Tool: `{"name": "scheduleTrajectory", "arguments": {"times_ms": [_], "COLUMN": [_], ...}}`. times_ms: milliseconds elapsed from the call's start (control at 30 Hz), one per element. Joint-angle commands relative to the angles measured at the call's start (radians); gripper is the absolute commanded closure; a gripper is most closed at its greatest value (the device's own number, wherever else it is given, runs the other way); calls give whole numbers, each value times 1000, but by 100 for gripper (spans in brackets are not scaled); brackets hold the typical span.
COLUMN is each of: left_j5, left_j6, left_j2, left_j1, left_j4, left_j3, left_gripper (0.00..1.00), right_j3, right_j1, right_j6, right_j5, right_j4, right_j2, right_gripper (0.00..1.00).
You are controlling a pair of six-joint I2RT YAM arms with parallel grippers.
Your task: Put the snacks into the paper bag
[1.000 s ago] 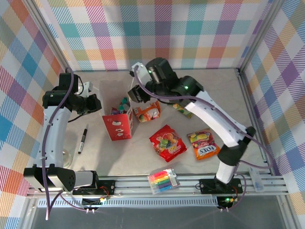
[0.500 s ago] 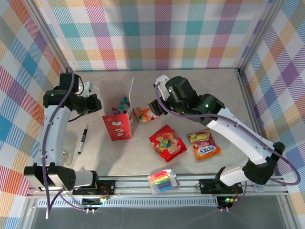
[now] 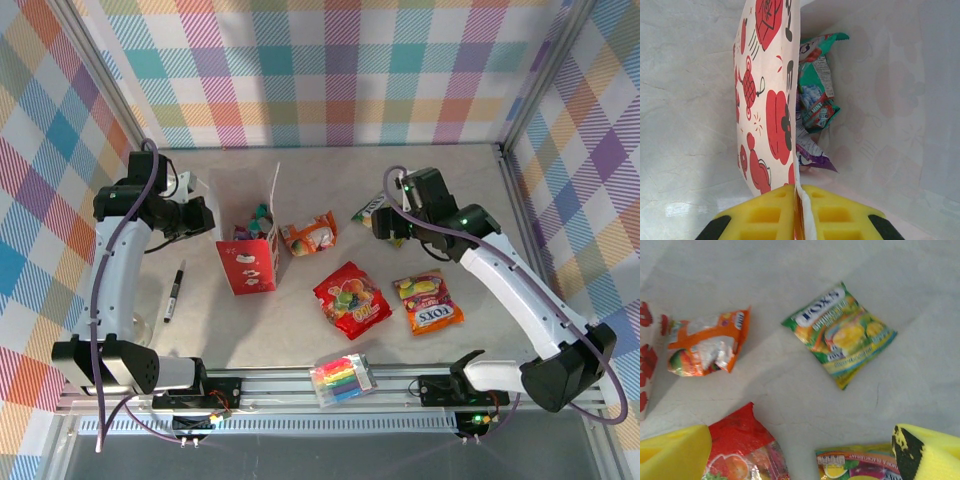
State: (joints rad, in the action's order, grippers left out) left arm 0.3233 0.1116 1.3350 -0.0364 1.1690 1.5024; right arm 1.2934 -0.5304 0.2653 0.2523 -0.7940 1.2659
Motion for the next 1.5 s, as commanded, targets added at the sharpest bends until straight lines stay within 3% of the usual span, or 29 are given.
{"name": "scheduleTrajectory", "arguments": {"times_ms": [0, 467, 800, 1100, 1467], "left_j5": [-1, -22, -52, -70, -85], "left_j6": [5, 10, 10, 14, 16], "left_j2": [15, 16, 44, 49, 53], "left_j1": [-13, -13, -13, -13, -13], "left_j4": [10, 14, 20, 23, 35], "left_j3": [18, 24, 31, 38, 48], "left_gripper": [88, 88, 88, 87, 87], "right_j3": [-45, -206, -175, -134, -86], "right_j1": [61, 353, 396, 402, 400], "right_j6": [72, 314, 352, 396, 387], "right_j5": [-106, -476, -627, -678, -668], "right_j4": [69, 278, 389, 448, 455], "right_j2": [-15, 161, 376, 535, 621], "right_gripper": [6, 5, 8, 8, 9]}}
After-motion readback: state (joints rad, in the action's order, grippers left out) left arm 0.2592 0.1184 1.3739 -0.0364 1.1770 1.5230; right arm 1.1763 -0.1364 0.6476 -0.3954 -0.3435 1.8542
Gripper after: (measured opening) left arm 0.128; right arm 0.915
